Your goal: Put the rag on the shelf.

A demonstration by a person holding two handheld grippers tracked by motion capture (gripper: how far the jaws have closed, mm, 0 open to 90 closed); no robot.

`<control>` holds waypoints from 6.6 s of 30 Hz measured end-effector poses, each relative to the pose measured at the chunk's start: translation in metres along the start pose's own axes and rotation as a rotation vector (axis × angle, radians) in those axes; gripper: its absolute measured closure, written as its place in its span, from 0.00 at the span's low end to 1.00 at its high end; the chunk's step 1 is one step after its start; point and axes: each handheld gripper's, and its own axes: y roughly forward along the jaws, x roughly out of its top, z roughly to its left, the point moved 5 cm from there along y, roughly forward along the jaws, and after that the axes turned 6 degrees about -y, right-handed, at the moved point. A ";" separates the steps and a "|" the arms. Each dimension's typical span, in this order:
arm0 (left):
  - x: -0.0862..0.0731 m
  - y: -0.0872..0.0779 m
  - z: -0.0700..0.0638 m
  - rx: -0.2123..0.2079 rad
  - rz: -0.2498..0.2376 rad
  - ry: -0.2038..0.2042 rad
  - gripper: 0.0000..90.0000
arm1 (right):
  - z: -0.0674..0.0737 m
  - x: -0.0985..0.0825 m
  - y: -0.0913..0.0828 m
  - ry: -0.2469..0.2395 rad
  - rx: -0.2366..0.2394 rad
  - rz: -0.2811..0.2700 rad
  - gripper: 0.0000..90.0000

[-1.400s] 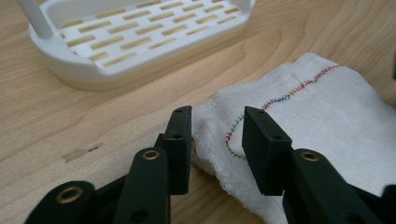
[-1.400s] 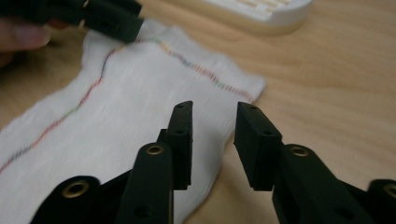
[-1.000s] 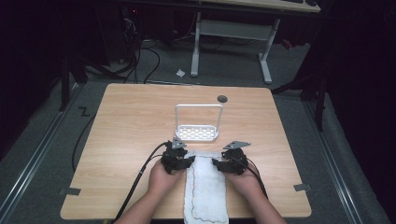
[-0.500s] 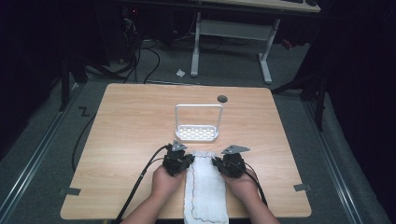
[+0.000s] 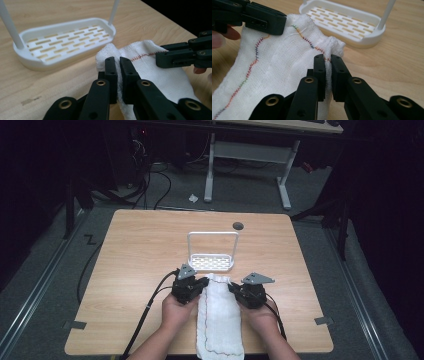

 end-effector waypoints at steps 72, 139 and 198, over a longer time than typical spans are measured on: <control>0.195 -0.113 -0.033 0.046 -0.455 0.210 0.95 | -0.008 0.213 -0.106 -0.110 -0.147 -0.475 0.93; 0.202 -0.001 0.079 0.137 -0.195 0.016 0.66 | -0.118 0.207 0.029 0.083 -0.121 -0.168 0.63; -0.074 -0.087 0.046 0.143 0.092 0.184 0.59 | -0.005 -0.055 -0.038 -0.032 -0.089 0.035 0.54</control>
